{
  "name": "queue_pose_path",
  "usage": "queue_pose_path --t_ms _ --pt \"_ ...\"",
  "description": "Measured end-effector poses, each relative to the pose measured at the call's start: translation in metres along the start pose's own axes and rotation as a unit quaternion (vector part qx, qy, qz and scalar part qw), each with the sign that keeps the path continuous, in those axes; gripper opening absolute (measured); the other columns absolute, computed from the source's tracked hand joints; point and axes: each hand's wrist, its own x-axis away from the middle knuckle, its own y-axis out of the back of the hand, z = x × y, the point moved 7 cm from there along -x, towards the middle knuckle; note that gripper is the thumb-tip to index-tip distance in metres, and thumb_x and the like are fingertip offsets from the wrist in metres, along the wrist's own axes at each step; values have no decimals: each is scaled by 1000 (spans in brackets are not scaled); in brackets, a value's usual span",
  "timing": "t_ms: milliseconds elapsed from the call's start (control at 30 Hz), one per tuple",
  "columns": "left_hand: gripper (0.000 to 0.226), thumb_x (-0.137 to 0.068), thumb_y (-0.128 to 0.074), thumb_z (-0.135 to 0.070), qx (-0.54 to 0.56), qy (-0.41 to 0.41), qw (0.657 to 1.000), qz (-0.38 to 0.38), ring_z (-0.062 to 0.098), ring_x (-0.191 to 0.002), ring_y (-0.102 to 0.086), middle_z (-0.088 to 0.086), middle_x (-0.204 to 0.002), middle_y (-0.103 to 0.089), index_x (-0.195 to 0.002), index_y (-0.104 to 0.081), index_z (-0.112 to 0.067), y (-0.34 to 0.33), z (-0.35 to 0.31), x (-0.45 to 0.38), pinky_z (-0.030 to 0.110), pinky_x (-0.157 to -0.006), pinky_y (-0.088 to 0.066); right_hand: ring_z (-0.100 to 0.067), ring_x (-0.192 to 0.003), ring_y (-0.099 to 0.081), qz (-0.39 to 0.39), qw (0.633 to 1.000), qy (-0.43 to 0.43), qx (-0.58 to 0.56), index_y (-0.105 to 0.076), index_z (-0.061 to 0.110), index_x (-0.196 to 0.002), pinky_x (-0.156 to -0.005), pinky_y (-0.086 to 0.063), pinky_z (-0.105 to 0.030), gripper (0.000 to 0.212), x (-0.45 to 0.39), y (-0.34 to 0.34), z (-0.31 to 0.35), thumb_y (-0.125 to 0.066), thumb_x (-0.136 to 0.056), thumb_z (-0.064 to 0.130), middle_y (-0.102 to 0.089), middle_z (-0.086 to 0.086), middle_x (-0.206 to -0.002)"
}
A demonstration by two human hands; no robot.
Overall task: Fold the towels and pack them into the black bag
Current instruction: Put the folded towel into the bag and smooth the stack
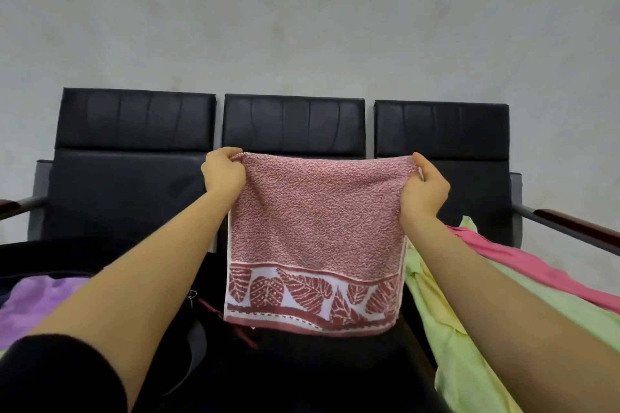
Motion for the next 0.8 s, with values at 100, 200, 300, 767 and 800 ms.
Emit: queue_pose_path --t_ms 100,200,300,767,800 --pt "31 -94 -45 -4 3 -9 1000 -16 26 -107 -60 11 -115 -66 -116 -67 -8 0 -2 2 32 -94 -47 -15 -102 -61 -15 1000 -14 -16 -64 13 -123 -84 -46 -16 36 -4 3 -1 -46 -95 -2 -62 -4 -125" --pt "27 -94 -46 -8 0 2 999 -34 28 -100 -62 11 -107 -68 -109 -69 -9 0 4 5 39 -91 -51 -18 -113 -58 -9 1000 -17 2 -62 10 -125 -90 -40 -15 35 -7 3 -1 -50 -94 -2 -61 -7 -127" --pt "28 -91 -48 -4 34 35 997 -52 27 -99 -62 9 -105 -69 -108 -70 -9 -1 14 10 34 -83 -52 -23 -117 -56 2 999 -6 44 -59 5 -127 -94 -42 -22 37 -9 1 -2 -47 -92 -3 -59 -12 -129" --pt "35 -84 -45 11 -114 16 993 -36 39 -112 -52 15 -105 -63 -74 -56 -21 9 -8 17 44 -100 -38 -31 -105 -56 91 942 113 303 -63 -2 -112 -79 -37 -24 31 -17 -6 15 -46 -86 -7 -58 -20 -117" --pt "40 -82 -46 11 -135 2 990 -31 41 -106 -54 15 -93 -61 -63 -41 -23 10 -11 16 46 -95 -42 -31 -101 -56 93 936 127 315 -64 -1 -107 -78 -39 -26 28 -17 -7 18 -46 -86 -5 -58 -19 -115"
